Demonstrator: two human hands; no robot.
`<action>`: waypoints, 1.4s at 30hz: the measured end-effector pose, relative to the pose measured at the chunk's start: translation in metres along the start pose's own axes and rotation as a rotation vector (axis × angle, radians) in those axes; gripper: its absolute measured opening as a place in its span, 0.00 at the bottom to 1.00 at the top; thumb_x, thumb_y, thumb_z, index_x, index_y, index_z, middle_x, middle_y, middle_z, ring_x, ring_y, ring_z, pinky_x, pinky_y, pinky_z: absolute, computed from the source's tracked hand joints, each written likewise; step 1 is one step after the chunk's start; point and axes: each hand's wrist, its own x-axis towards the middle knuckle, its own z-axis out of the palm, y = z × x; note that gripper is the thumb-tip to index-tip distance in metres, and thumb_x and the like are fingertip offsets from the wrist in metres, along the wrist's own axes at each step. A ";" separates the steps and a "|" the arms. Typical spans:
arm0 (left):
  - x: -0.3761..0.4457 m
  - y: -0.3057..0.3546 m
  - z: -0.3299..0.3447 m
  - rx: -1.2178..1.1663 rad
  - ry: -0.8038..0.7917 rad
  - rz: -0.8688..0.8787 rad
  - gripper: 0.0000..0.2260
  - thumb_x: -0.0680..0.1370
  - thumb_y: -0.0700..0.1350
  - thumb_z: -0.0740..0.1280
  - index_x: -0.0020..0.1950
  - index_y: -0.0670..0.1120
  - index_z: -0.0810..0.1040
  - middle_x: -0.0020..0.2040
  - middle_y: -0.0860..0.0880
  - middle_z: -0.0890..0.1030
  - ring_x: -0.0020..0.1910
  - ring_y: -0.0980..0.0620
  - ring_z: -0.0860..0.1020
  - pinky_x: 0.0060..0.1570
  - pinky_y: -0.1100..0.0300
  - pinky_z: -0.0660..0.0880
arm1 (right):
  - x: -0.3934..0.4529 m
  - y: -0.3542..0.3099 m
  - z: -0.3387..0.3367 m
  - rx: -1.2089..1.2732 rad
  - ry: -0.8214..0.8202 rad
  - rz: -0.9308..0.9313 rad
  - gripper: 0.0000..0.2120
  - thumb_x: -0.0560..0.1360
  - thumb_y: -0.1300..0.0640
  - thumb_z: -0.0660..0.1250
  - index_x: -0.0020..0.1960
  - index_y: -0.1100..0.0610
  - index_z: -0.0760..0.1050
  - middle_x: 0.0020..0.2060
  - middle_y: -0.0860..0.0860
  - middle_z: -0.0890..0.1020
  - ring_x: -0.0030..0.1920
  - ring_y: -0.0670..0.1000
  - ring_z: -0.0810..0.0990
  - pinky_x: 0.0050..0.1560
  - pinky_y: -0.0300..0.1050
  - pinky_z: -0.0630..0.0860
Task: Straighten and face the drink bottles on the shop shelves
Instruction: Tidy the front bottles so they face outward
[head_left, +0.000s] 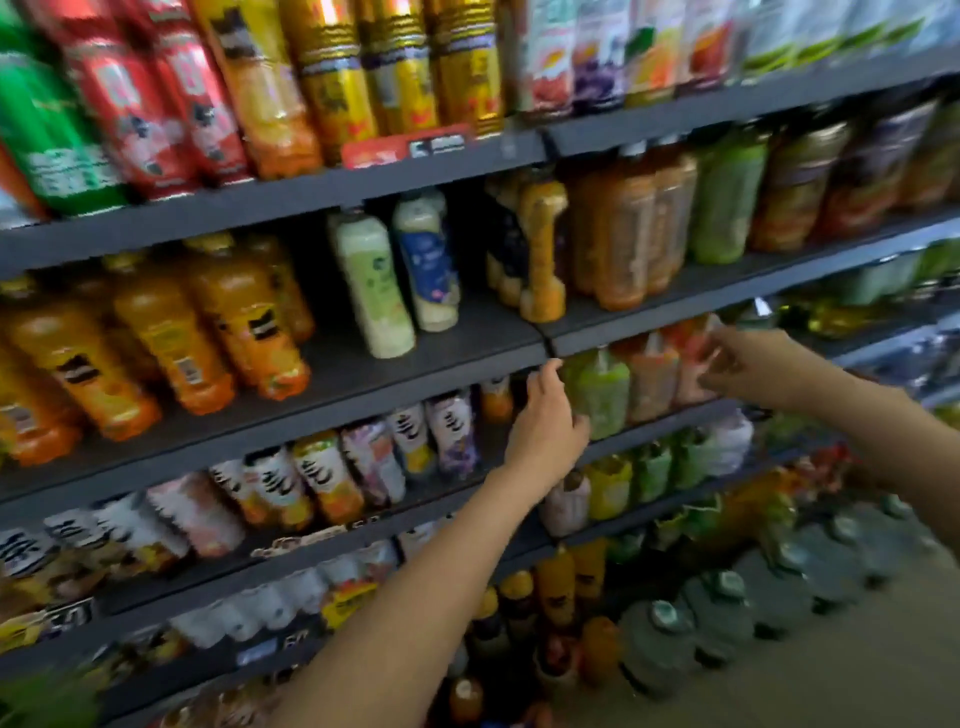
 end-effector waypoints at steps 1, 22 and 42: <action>0.014 0.025 0.019 -0.011 -0.012 0.039 0.26 0.79 0.42 0.62 0.73 0.46 0.54 0.66 0.46 0.65 0.47 0.44 0.77 0.43 0.50 0.74 | -0.001 0.030 -0.013 -0.009 0.033 0.024 0.14 0.76 0.56 0.66 0.59 0.62 0.72 0.53 0.58 0.80 0.52 0.58 0.78 0.48 0.47 0.73; 0.373 0.418 0.431 -0.118 -0.161 0.376 0.25 0.77 0.39 0.63 0.71 0.43 0.58 0.50 0.50 0.72 0.52 0.46 0.76 0.53 0.50 0.73 | 0.186 0.564 -0.203 -0.110 0.077 0.273 0.22 0.77 0.53 0.64 0.66 0.62 0.65 0.62 0.59 0.73 0.61 0.58 0.72 0.57 0.48 0.70; 0.600 0.727 0.776 -0.142 0.023 0.217 0.27 0.76 0.36 0.63 0.73 0.45 0.58 0.61 0.46 0.71 0.57 0.46 0.73 0.55 0.57 0.69 | 0.339 1.055 -0.408 -0.107 0.393 0.242 0.32 0.76 0.52 0.65 0.73 0.62 0.55 0.66 0.61 0.64 0.65 0.63 0.62 0.64 0.53 0.60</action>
